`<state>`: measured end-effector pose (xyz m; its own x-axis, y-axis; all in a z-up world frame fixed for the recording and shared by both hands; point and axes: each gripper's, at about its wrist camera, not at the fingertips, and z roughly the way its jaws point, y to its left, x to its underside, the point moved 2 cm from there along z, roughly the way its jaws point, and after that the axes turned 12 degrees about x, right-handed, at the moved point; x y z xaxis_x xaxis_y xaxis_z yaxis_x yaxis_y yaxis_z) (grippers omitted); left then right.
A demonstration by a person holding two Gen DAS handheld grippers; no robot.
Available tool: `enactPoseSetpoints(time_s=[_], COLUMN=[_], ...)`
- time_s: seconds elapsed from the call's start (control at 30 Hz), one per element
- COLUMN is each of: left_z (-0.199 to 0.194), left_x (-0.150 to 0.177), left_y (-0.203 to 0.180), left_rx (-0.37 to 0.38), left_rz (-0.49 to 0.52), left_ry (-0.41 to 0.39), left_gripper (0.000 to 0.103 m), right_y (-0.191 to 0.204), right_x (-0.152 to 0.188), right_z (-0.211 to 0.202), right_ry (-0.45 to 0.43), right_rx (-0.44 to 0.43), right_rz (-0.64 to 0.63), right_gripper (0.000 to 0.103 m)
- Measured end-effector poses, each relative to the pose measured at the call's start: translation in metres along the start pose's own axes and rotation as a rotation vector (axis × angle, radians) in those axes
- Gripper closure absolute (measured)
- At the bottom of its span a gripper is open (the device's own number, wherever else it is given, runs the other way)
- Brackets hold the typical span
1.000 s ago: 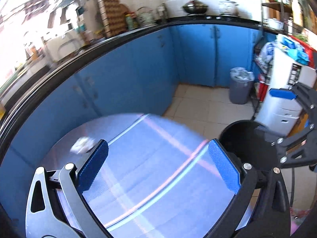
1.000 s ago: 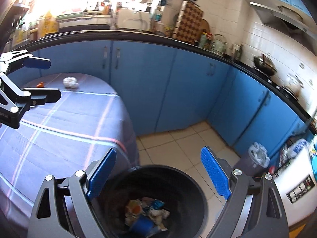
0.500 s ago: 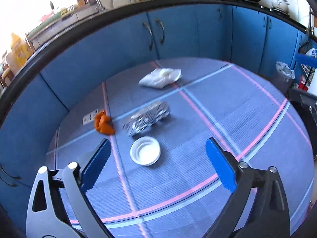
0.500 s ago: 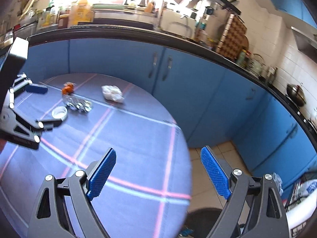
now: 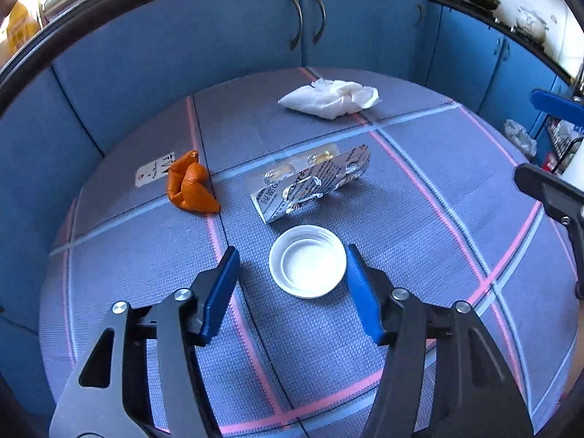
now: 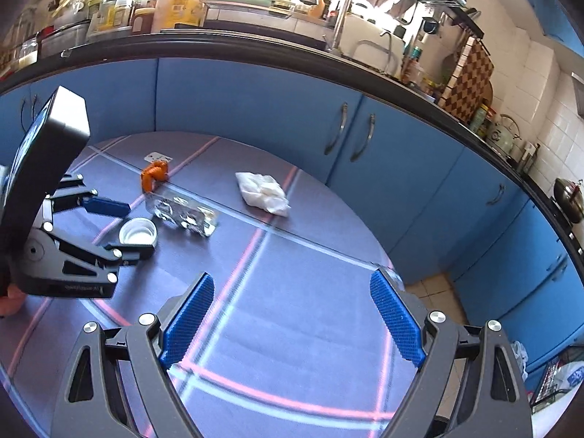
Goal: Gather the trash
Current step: 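Move both tools back to the table and grasp the white bottle cap with the left tool, then hold the white cap in the left tool while the right tool grasps the blister pack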
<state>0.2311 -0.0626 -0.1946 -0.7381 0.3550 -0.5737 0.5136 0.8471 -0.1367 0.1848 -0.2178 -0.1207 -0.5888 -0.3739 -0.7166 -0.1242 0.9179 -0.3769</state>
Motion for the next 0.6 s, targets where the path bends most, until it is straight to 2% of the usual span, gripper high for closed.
enactPoseSetpoints(time_s=[0.1, 0.17, 0.4, 0.6], left_z=[-0.003, -0.007, -0.019, -0.028], left_x=[0.002, 0.005, 0.012, 0.011], left_y=[0.004, 0.009, 0.056, 0.086], left_rx=[0.007, -0.016, -0.074, -0.095], left_rz=[0.007, 0.010, -0.079, -0.147], left_ry=[-0.007, -0.015, -0.036, -0.065], left_gripper=[0.057, 0.061, 0.062, 0.062], right_y=[0.010, 0.020, 0.058, 0.088], right_x=[-0.008, -0.015, -0.034, -0.045], right_z=[0.005, 0.010, 0.028, 0.045], right_ry=[-0.001, -0.004, 0.001, 0.008], right_rx=[-0.015, -0.037, -0.142, -0.189], right_rz=[-0.006, -0.012, -0.052, -0.104], right_gripper=[0.018, 0.018, 0.018, 0.018])
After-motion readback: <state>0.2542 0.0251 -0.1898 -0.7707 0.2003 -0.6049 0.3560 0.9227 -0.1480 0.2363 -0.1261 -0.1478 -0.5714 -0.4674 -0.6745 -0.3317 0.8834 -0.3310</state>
